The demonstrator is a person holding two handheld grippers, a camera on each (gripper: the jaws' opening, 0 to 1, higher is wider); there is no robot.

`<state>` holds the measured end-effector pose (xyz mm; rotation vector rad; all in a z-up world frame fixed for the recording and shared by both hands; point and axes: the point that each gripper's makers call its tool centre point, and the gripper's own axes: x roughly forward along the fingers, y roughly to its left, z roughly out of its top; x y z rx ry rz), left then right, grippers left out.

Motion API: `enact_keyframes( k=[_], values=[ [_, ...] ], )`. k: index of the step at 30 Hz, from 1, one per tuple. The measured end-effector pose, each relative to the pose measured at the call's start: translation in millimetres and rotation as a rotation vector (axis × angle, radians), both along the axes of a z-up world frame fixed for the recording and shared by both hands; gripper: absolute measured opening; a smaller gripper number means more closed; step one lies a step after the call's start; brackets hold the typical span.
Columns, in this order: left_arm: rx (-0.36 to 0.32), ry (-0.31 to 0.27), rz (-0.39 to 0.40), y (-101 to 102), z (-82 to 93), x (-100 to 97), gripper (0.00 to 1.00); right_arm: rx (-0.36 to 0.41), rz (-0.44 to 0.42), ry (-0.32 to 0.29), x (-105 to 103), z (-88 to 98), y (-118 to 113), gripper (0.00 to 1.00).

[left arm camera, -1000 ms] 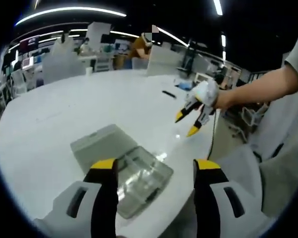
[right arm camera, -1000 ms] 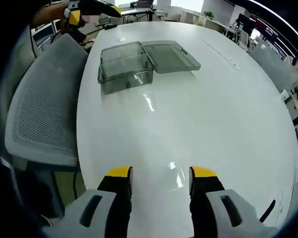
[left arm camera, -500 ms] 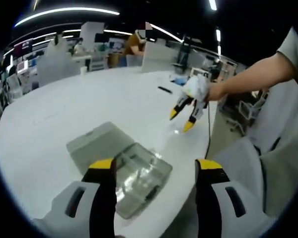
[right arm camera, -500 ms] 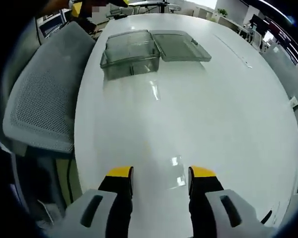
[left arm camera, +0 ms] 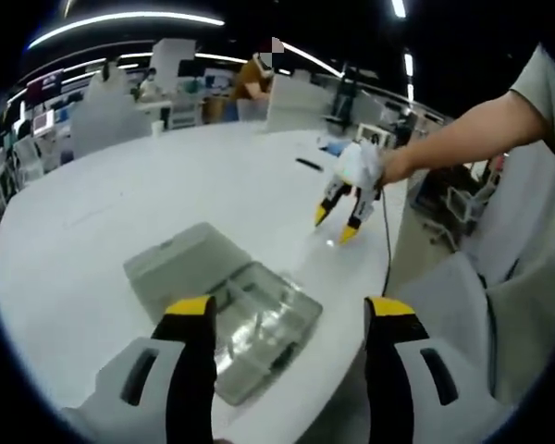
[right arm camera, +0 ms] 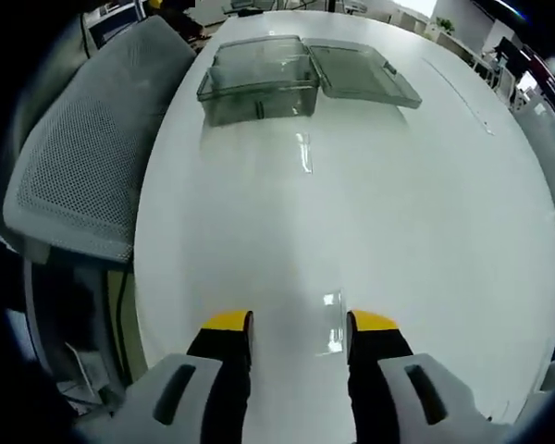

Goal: Insert the divider into the dual guide fixture by aligning both edges with the guide slots and pushing it downward to the bottom, including one-sided entry, uneven engagement, binding, and posture correction.

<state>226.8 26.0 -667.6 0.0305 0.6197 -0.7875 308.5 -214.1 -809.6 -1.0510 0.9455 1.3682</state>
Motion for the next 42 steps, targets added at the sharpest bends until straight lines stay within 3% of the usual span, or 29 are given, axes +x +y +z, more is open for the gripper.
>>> enact_keyframes(
  k=[42],
  values=[
    [-0.01, 0.015, 0.032, 6.2, -2.1, -2.9, 0.63, -0.079, 0.066, 0.019, 3.9, -7.3, -4.3, 0.28]
  ],
)
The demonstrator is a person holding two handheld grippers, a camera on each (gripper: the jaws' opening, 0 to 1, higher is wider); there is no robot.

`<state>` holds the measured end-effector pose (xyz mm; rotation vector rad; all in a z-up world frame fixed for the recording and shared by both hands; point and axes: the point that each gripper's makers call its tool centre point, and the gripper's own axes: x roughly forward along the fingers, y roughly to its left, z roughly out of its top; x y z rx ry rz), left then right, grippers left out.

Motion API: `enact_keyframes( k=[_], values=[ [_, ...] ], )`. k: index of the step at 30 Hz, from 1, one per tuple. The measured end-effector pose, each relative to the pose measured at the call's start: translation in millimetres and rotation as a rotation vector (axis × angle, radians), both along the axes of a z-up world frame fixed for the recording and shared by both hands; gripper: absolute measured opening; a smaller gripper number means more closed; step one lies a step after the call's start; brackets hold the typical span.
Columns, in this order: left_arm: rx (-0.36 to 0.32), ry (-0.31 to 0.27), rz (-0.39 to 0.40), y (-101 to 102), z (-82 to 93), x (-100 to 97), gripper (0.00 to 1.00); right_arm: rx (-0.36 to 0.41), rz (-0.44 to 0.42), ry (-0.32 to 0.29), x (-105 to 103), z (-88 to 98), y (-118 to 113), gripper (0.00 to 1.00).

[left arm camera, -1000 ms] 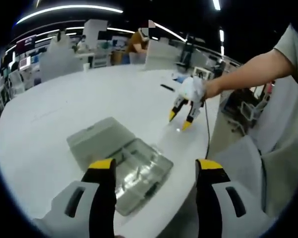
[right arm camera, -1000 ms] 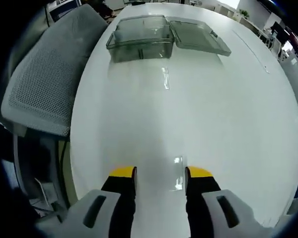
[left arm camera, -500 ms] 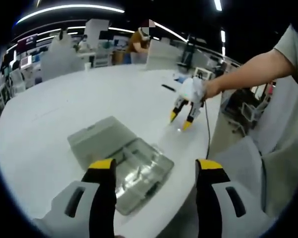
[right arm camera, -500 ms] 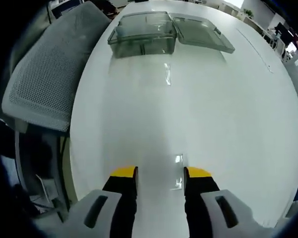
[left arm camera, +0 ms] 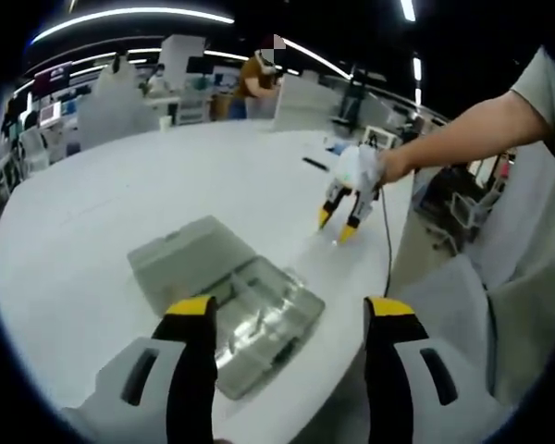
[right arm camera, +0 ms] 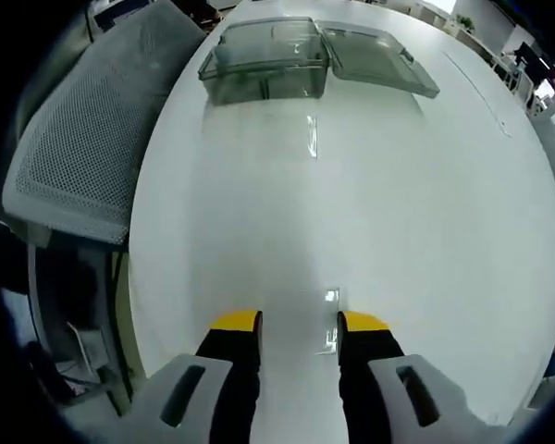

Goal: Insert the divider into the dual guide fixture by aligning both edges with the guide slots and pushing it downward to the bottom, including one-sided entry, uneven engagement, binding, and posture correction.

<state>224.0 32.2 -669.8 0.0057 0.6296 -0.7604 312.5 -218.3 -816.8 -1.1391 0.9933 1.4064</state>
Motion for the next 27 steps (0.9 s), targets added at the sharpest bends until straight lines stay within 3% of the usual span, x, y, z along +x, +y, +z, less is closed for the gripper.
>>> enact_keyframes(
  k=[27],
  values=[
    [-0.014, 0.006, -0.015, -9.3, 1.6, -3.7, 0.63, 0.02, -0.062, -0.001, -4.3, -0.6, 3.5, 0.27]
  ],
)
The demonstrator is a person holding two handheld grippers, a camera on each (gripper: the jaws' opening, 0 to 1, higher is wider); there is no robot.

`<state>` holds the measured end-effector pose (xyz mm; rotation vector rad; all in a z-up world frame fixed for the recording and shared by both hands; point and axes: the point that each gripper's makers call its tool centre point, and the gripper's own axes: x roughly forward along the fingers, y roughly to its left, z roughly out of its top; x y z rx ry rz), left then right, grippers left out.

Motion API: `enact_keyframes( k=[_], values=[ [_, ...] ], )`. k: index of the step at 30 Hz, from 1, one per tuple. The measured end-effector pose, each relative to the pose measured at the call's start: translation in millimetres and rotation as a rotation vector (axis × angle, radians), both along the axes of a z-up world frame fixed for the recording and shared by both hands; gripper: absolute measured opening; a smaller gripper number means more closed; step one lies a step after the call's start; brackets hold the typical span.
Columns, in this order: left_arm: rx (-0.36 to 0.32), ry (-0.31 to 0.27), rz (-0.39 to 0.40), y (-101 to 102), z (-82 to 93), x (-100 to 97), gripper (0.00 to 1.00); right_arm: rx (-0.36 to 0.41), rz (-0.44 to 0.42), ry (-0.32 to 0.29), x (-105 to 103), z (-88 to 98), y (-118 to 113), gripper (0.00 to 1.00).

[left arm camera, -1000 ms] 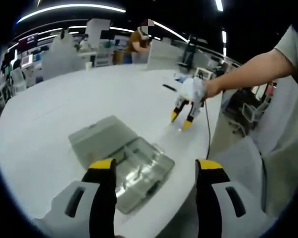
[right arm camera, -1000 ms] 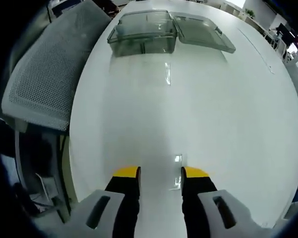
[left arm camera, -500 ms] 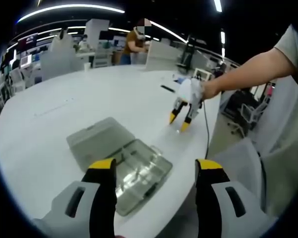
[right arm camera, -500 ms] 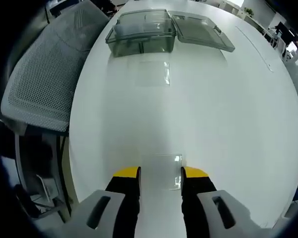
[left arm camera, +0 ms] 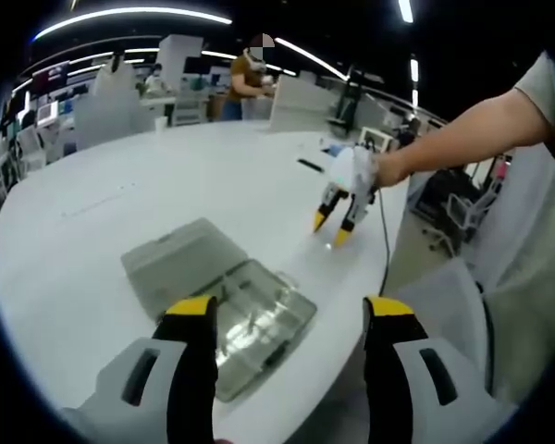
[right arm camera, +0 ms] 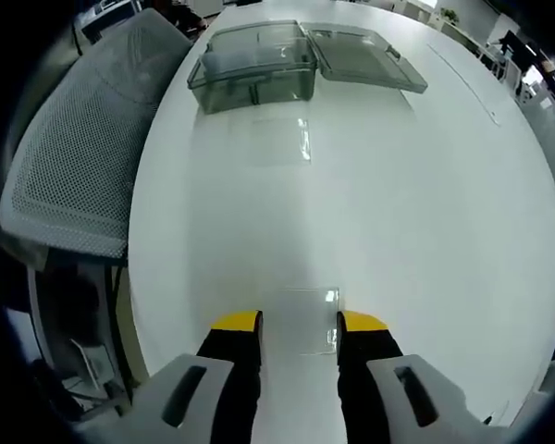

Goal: Insert the divider into the dual guide fixture by aligning both edges with the guide slots and pushing it downward to the bottom, including one-sided entry, uneven engagement, binding, and posture correction.

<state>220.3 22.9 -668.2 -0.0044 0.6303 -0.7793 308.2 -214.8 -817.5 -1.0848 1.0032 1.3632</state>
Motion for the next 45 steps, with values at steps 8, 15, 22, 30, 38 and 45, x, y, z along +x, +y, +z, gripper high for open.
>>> enact_keyframes(
  k=[8, 15, 22, 30, 38, 45],
  values=[
    [-0.003, -0.001, -0.005, -2.2, 1.3, -1.1, 0.62, -0.01, 0.006, -0.002, -5.4, 0.7, 6.0, 0.27],
    [-0.004, -0.006, -0.007, -2.0, 2.5, -1.0, 0.62, -0.013, 0.013, -0.006, -10.6, 4.2, 11.4, 0.27],
    [-0.006, -0.001, -0.001, -0.2, 1.4, -2.9, 0.62, -0.01, 0.013, -0.013, -11.5, 13.7, 17.5, 0.27],
    [-0.014, 0.0, 0.003, 1.7, 2.9, -3.3, 0.62, 0.005, 0.017, -0.027, -16.5, 24.4, 32.0, 0.27],
    [-0.019, -0.004, -0.004, 0.4, 3.2, -2.3, 0.62, 0.039, 0.054, -0.059, -21.5, 41.3, 54.3, 0.27],
    [-0.023, -0.004, -0.009, -1.3, 2.2, -2.9, 0.61, 0.062, 0.09, -0.073, -29.2, 52.2, 71.0, 0.27]
  ],
)
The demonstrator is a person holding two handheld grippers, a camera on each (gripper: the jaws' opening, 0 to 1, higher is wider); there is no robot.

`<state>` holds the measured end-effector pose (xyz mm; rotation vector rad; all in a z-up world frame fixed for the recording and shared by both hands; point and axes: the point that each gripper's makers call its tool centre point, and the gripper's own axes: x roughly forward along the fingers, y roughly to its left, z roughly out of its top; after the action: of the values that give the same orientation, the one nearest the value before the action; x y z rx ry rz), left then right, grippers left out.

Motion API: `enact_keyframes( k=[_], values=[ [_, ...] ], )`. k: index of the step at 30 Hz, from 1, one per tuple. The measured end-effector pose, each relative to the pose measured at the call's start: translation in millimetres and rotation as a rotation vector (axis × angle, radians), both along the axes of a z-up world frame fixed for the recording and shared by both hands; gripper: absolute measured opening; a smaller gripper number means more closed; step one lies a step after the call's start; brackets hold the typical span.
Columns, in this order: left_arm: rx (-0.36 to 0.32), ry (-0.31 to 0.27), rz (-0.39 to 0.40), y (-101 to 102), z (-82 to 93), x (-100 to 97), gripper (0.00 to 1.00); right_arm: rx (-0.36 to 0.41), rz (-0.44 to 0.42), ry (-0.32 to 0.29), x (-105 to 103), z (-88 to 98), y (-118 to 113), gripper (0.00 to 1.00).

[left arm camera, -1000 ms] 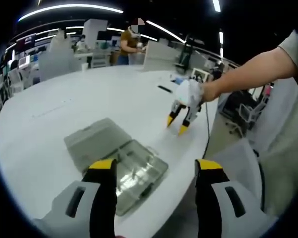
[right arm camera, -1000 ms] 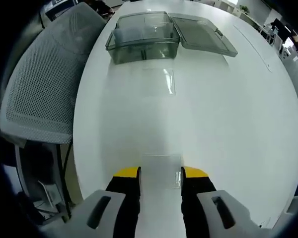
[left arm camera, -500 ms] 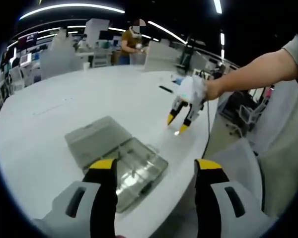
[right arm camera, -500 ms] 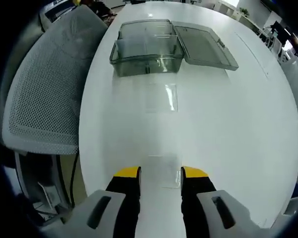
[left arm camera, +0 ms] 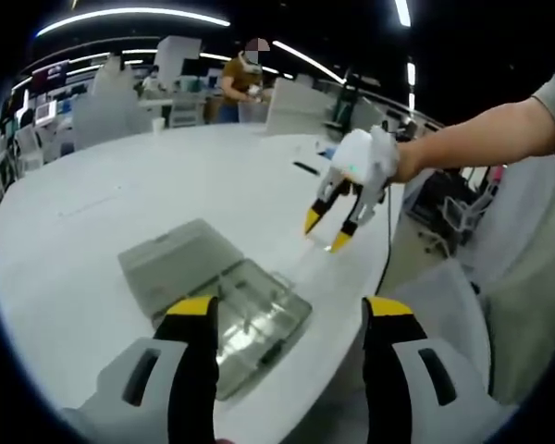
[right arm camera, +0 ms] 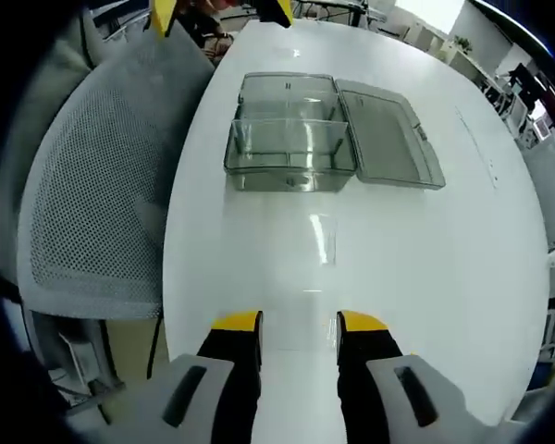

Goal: Insert the divider into the dual guide fixture by aligning both edges with the guide slots and pushing it downward to the bottom, including one-sided entry, uneven engagement, binding, and posture correction.

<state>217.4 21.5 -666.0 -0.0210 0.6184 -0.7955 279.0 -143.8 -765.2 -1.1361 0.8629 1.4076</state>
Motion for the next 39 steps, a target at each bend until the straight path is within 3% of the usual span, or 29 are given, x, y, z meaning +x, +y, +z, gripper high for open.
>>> enact_keyframes(
  k=[26, 39],
  values=[
    [0.006, -0.011, 0.007, 3.9, 3.8, 0.6, 0.61, 0.069, 0.07, -0.079, -5.2, 38.7, 37.8, 0.27],
    [0.007, -0.009, 0.021, 7.8, 5.2, 3.4, 0.6, 0.121, 0.128, -0.127, -9.0, 57.4, 68.5, 0.27]
  ],
)
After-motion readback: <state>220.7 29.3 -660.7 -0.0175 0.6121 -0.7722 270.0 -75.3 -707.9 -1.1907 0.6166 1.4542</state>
